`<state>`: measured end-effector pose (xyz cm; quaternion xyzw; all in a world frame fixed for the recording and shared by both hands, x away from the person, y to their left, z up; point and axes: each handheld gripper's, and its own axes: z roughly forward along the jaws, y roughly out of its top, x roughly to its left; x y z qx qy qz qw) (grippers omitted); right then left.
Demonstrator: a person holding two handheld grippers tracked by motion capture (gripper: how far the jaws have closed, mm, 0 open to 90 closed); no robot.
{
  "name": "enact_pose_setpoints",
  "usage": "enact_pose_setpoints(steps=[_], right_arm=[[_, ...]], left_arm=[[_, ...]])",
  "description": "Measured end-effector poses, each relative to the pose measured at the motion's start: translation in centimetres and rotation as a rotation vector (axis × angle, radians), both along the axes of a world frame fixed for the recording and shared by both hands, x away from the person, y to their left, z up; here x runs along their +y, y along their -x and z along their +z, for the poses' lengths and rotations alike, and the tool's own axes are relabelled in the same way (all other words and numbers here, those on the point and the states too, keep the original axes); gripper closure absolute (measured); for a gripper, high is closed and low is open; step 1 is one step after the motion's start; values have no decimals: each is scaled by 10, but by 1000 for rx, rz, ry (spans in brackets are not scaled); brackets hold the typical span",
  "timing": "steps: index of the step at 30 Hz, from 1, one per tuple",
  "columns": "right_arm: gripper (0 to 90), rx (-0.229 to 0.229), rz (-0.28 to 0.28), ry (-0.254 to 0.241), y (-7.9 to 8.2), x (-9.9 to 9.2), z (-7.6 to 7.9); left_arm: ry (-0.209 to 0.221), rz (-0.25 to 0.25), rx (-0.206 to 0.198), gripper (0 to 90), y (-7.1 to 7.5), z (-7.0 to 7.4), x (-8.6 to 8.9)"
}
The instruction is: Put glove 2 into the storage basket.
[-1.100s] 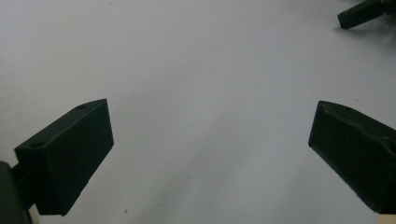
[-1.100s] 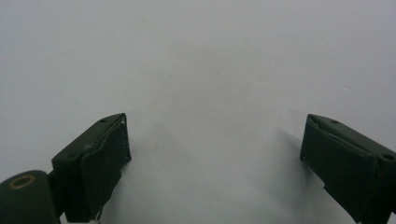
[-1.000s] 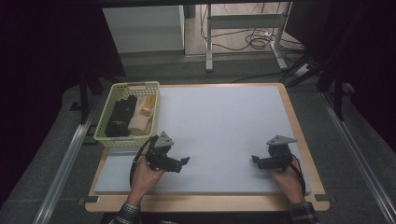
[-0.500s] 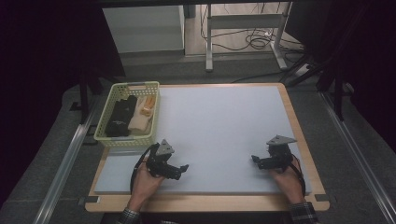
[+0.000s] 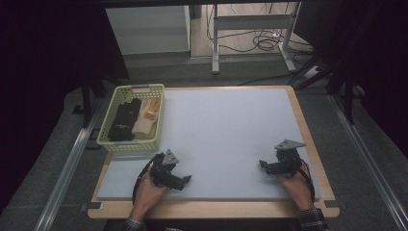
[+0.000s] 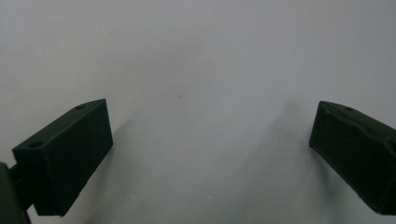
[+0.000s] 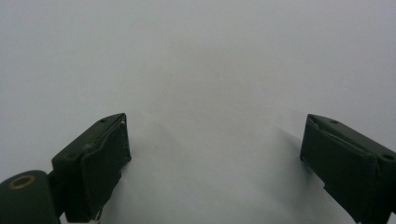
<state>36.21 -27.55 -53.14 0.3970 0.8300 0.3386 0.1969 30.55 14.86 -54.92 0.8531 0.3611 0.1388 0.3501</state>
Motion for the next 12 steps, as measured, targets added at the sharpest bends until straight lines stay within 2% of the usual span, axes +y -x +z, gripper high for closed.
enact_pose_setpoints(steps=[2,4,12], right_arm=[[78,-2,1,1,0,0,0],[78,-1,1,0,0,0,0],[78,-1,1,1,0,0,0]], left_arm=[[0,-2,4,0,0,0,0],[12,0,27,0,-2,-1,1],[7,-2,22,0,-2,-1,1]])
